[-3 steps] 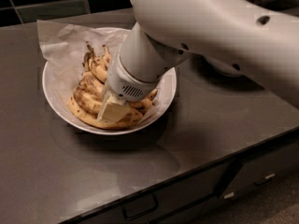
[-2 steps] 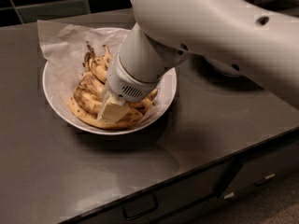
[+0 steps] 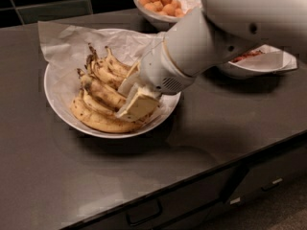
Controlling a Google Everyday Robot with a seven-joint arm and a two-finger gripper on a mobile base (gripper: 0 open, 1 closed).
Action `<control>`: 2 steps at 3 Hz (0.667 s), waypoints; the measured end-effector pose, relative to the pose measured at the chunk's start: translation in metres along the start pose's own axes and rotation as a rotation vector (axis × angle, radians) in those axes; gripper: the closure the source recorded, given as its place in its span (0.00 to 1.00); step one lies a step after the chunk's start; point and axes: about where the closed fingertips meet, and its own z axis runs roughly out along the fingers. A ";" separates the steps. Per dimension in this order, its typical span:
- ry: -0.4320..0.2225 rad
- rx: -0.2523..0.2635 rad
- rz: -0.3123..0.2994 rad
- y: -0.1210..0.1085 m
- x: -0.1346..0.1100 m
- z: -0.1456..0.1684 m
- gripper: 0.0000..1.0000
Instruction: Pick banana from white bowl
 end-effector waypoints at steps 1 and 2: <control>-0.047 0.013 -0.063 -0.004 0.006 -0.047 1.00; -0.087 0.022 -0.122 -0.012 0.010 -0.110 1.00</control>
Offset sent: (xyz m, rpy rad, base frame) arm -0.0060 -0.1022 0.0854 0.0547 -0.1038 0.1099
